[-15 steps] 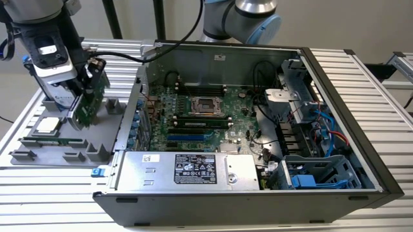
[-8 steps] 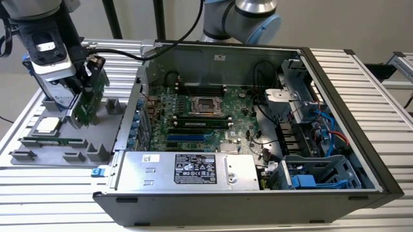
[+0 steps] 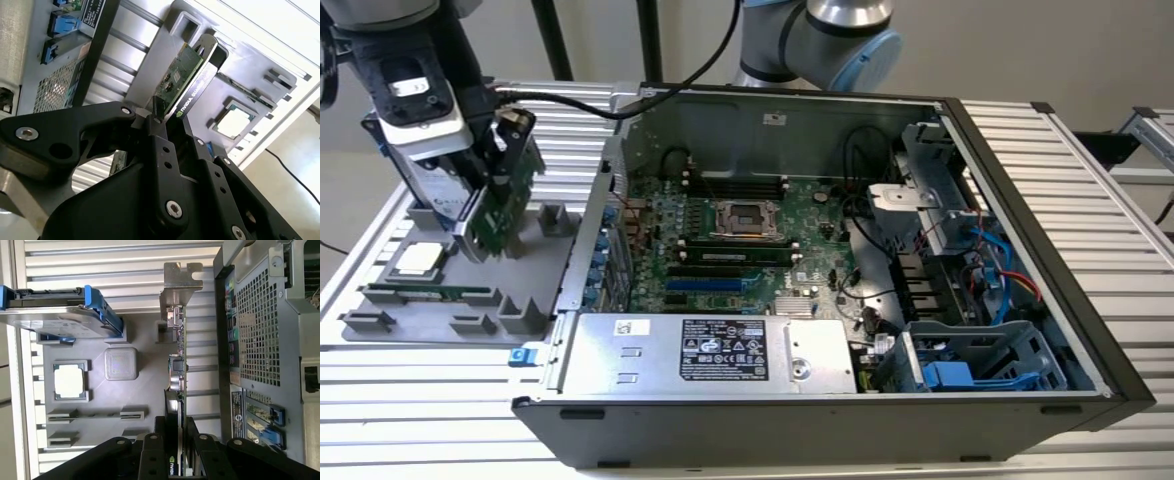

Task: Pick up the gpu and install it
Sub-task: 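Pick up the gpu and move the gpu toward the slot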

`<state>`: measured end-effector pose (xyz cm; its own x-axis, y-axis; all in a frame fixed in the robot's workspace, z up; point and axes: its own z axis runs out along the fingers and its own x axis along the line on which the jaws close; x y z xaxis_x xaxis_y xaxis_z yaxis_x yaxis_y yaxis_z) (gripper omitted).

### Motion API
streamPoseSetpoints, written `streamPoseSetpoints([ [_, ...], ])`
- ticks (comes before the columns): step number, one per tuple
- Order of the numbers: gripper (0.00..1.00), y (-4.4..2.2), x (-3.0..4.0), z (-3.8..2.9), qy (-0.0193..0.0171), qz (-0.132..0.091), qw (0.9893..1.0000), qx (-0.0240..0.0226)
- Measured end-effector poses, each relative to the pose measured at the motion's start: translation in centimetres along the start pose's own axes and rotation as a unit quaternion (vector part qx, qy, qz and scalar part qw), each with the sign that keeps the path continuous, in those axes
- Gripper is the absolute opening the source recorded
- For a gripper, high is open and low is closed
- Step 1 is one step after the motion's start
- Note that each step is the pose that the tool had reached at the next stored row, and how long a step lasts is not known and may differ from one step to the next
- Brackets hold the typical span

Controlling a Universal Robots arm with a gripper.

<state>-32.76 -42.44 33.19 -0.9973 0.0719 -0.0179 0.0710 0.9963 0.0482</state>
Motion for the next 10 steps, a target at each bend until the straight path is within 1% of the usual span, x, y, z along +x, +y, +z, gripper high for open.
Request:
streamPoseSetpoints([
  [10,0.0,0.04,-0.01,-0.77,0.0,0.0,1.0,0.0],
])
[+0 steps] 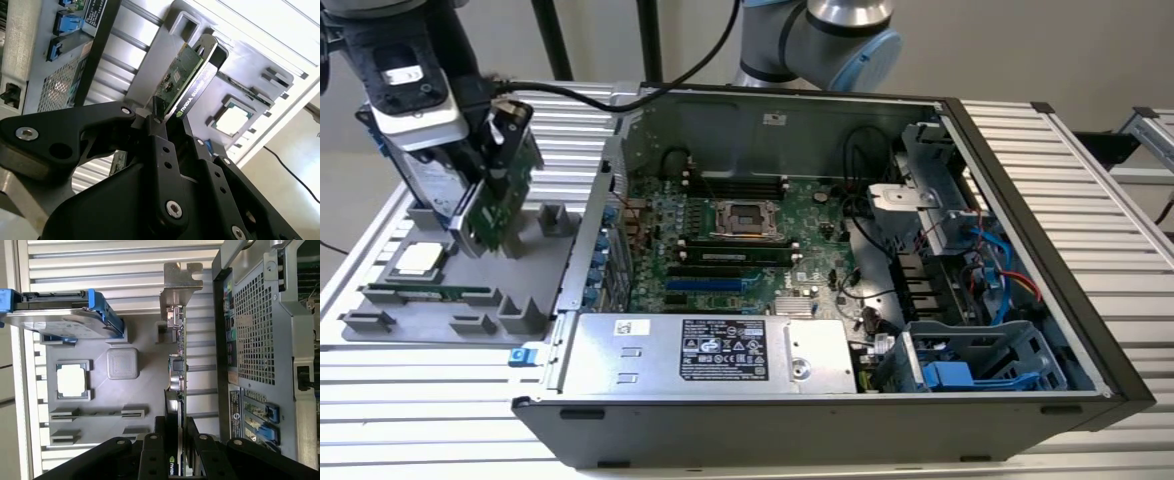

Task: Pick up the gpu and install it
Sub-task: 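Pick up the gpu and move the gpu toward the slot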

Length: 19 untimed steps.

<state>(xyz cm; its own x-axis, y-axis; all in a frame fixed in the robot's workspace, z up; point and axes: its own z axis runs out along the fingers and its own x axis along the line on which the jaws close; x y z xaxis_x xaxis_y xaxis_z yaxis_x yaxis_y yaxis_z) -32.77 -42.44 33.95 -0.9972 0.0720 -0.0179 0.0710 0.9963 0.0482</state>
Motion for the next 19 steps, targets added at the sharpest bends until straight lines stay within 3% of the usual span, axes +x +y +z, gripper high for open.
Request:
streamPoseSetpoints([
  [19,0.0,0.06,-0.03,-1.33,0.0,0.0,1.0,0.0],
])
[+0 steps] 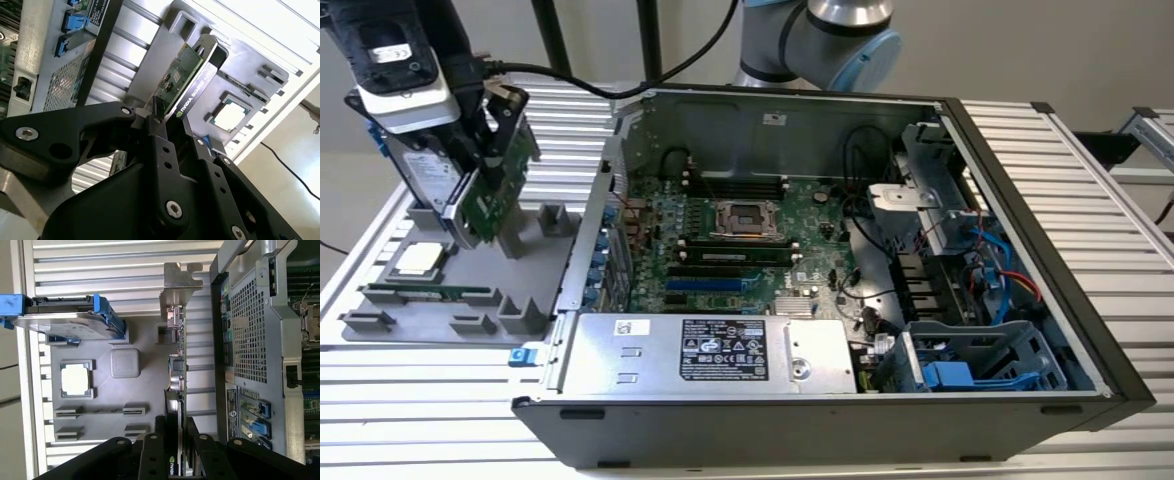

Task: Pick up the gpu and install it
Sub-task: 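Pick up the gpu and move the gpu toward the slot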

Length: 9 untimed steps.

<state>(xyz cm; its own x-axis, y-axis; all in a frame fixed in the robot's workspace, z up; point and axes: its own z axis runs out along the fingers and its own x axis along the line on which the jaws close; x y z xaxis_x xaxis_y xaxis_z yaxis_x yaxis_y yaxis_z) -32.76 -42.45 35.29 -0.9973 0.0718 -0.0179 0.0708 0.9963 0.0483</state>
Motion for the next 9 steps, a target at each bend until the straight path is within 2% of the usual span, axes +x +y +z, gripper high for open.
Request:
streamPoseSetpoints([
  [9,0.0,0.04,0.0,-0.54,0.0,0.0,1.0,0.0],
])
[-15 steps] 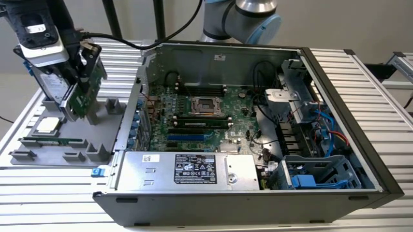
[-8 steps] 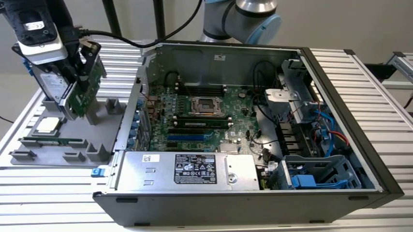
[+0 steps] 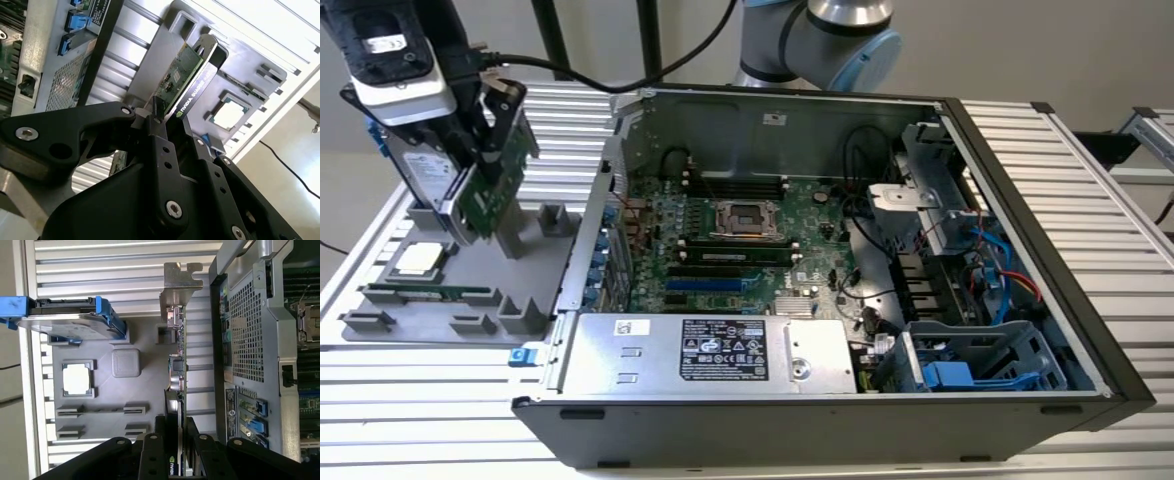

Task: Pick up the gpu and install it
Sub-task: 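Pick up the gpu and move the gpu toward the slot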

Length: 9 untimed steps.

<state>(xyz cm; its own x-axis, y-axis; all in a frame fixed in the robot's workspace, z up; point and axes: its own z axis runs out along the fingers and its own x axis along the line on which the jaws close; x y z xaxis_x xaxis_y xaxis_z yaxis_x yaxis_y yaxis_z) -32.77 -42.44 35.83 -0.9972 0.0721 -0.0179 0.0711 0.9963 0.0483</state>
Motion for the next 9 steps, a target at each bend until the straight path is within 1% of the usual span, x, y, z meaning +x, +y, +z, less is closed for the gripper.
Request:
streamPoseSetpoints([
  [9,0.0,0.02,-0.02,-0.57,0.0,0.0,1.0,0.0],
])
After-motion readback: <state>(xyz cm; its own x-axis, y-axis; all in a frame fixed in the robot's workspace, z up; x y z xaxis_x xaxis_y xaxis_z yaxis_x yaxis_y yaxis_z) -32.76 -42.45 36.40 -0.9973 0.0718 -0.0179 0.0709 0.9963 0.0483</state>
